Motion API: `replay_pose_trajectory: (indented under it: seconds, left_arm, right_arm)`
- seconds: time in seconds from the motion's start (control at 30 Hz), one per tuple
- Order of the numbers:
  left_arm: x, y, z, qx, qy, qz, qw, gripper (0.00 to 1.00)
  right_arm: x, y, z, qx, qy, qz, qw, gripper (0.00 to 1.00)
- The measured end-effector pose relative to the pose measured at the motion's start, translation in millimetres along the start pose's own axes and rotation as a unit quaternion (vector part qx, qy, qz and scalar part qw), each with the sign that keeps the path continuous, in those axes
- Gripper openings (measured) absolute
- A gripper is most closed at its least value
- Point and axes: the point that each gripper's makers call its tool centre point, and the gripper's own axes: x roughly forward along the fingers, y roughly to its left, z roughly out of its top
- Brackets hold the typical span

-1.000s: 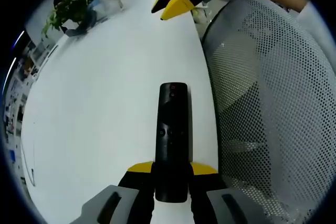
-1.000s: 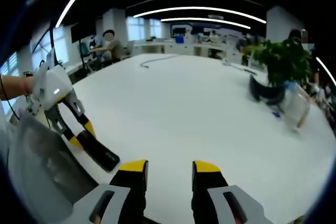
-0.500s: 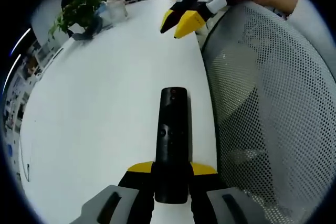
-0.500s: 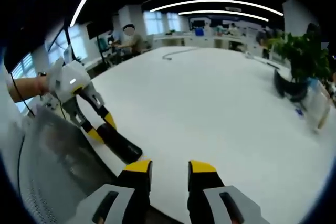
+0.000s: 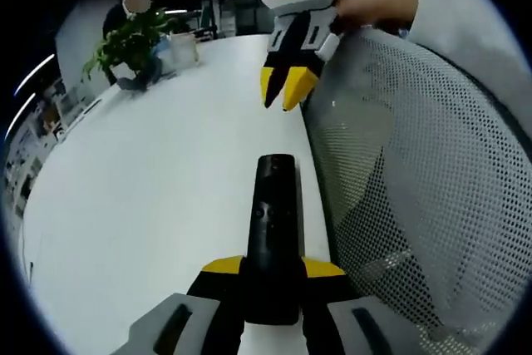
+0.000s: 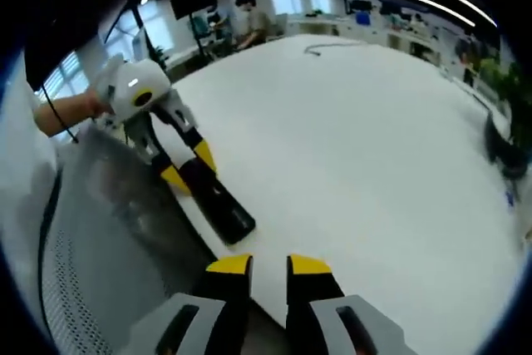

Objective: Press the specified remote control buttons in sequence, fully releasing each button before pressing the next.

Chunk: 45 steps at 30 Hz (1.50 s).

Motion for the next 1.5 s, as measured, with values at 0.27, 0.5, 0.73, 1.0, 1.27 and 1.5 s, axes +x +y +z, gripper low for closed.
replay_pose_trajectory:
  seconds: [0.27, 0.5, 0.73, 1.0, 1.27, 1.5]
  left_arm:
    - [0.5, -5.1, 2.0, -0.017, -0.030, 0.014, 0.9993, 0.24]
    - [0.9, -7.3, 2.5, -0.030, -0.059, 0.023, 0.9975, 0.24]
    - [2.3, -7.3, 3.2, -0.033, -0.066, 0.024, 0.9970, 0.24]
    - [3.4, -7.6, 4.1, -0.041, -0.075, 0.022, 0.9961, 0.25]
    - [7.2, -10.1, 9.5, -0.052, -0.085, 0.012, 0.9949, 0.29]
    - [8.2, -8.7, 9.5, -0.033, -0.083, 0.012, 0.9959, 0.25]
  right_arm:
    - [14.7, 19.1, 5.4, -0.111, 0.050, 0.029, 0.9921, 0.07]
    - [26.9, 26.5, 3.6, -0.164, 0.076, 0.036, 0.9829, 0.02]
    - [34.0, 25.6, 8.7, -0.177, 0.079, 0.047, 0.9799, 0.00]
    - [43.2, 26.2, 4.1, -0.199, 0.102, 0.060, 0.9729, 0.00]
    - [44.2, 26.6, 1.2, -0.257, 0.140, 0.062, 0.9542, 0.00]
    - [47.2, 26.9, 0.4, -0.304, 0.179, 0.053, 0.9342, 0.00]
